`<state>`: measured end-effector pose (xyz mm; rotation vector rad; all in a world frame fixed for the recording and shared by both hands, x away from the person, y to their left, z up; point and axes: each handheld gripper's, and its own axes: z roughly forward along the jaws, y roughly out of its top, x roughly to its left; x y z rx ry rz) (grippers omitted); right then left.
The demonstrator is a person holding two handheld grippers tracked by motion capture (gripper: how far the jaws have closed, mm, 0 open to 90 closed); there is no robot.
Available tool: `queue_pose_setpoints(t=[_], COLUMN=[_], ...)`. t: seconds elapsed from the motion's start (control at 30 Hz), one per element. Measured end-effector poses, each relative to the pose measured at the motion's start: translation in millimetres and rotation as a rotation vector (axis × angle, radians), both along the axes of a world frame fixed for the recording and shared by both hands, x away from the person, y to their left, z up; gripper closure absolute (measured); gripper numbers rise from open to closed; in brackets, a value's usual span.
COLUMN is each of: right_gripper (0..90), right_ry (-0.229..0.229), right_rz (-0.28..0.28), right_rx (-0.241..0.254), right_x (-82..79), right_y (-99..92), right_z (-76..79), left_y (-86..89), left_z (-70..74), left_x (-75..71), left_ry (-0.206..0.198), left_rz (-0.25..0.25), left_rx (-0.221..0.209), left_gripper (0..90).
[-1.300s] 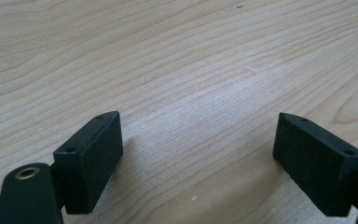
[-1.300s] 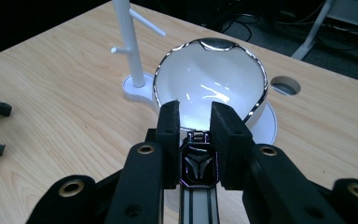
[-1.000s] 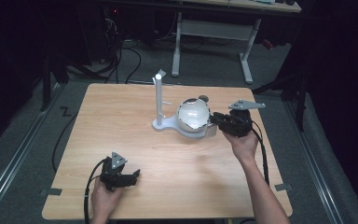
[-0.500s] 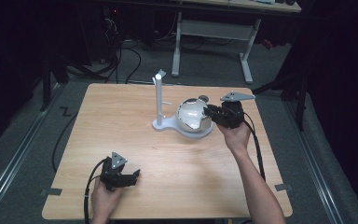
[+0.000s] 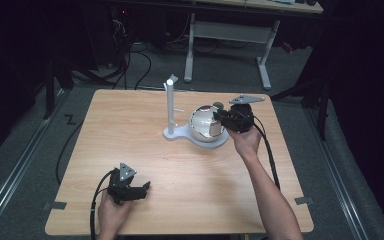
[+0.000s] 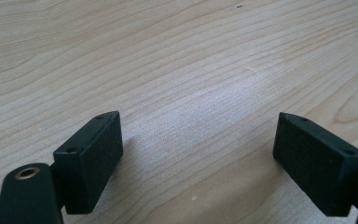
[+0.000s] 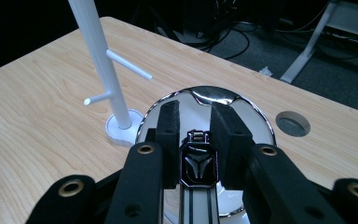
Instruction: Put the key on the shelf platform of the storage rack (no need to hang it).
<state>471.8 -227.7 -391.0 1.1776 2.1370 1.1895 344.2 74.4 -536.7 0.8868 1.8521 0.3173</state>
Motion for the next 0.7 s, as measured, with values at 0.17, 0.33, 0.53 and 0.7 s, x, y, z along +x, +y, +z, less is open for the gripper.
queue_pose_setpoints(t=[0.17, 0.33, 0.53, 0.7], right_gripper=[74.4, 74.4, 74.4, 74.4], right_ry=[0.014, 0.031, 0.047, 0.048], right_rz=[0.011, 0.011, 0.013, 0.005], right_rx=[0.016, 0.001, -0.022, -0.034], right_x=[7.9, 15.6, 24.4, 31.0], right_y=[2.8, 7.6, 13.9, 18.7], right_z=[-6.2, -12.8, -17.0, -25.3], left_y=[0.0, 0.2, 0.2, -0.7], left_z=[0.0, -0.1, -0.1, 0.3], left_x=[0.0, 0.0, 0.0, 0.2], left_ry=[0.000, -0.001, -0.002, 0.005], left_rz=[-0.003, -0.004, -0.004, 0.005], left_rx=[-0.001, 0.001, 0.001, -0.008], left_gripper=[16.1, 16.0, 16.0, 16.1])
